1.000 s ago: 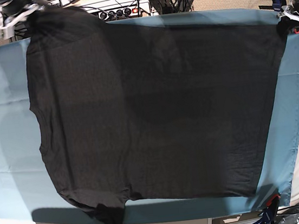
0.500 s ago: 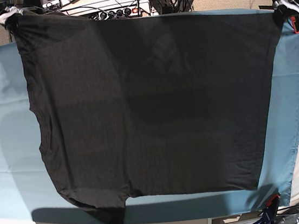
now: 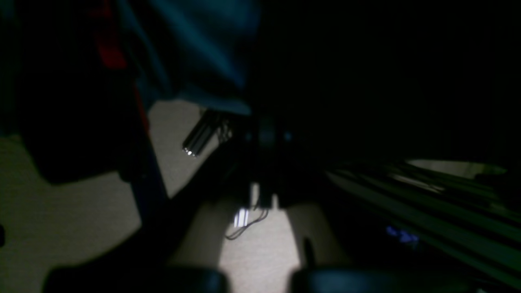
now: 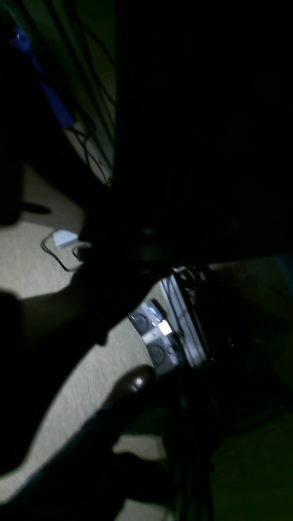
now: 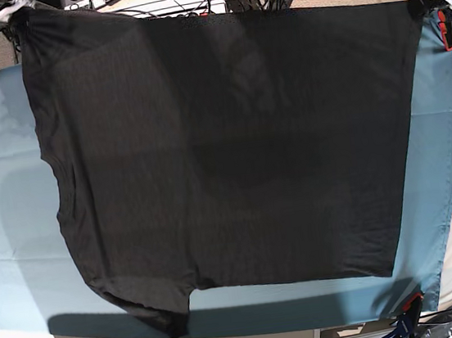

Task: Fold the T-shirt properly
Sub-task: 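Lift the shirt's shoulder edge with both grippers and pull it taut, then lower the held shoulder edge onto the shirt body, folding it over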

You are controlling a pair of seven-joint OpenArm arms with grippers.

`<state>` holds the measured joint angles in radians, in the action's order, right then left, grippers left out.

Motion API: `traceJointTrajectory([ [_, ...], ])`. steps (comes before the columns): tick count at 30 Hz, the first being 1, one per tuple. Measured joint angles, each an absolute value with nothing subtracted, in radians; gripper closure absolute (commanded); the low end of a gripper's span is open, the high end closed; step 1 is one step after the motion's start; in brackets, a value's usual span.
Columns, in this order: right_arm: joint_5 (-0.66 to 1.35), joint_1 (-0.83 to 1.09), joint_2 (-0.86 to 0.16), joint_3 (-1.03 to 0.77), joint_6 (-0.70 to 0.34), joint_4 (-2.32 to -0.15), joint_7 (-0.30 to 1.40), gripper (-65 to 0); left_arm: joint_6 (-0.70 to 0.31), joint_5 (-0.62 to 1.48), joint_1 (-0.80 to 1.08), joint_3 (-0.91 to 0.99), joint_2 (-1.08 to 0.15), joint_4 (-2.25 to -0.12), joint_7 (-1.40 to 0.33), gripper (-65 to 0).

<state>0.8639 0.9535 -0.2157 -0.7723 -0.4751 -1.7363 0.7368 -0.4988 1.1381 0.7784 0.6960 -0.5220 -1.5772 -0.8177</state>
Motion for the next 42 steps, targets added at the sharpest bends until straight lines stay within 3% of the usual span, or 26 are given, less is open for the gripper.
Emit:
traceJointTrajectory([
  [13,0.953,0.945,-0.196,-0.779,-0.558,-1.745,0.745,0.0,-0.529,1.15,0.77,0.696,-0.522,-1.579,-0.819,0.0],
  [25,0.898,0.93,-0.196,-0.779,-0.558,-1.989,0.739,0.0,-0.543,1.149,0.77,0.696,-0.524,-1.66,-0.811,0.0],
  [42,0.754,0.672,-0.195,-0.782,-0.517,-2.01,0.714,0.0,-0.511,1.028,0.62,0.697,-0.529,-1.707,-0.757,0.0],
])
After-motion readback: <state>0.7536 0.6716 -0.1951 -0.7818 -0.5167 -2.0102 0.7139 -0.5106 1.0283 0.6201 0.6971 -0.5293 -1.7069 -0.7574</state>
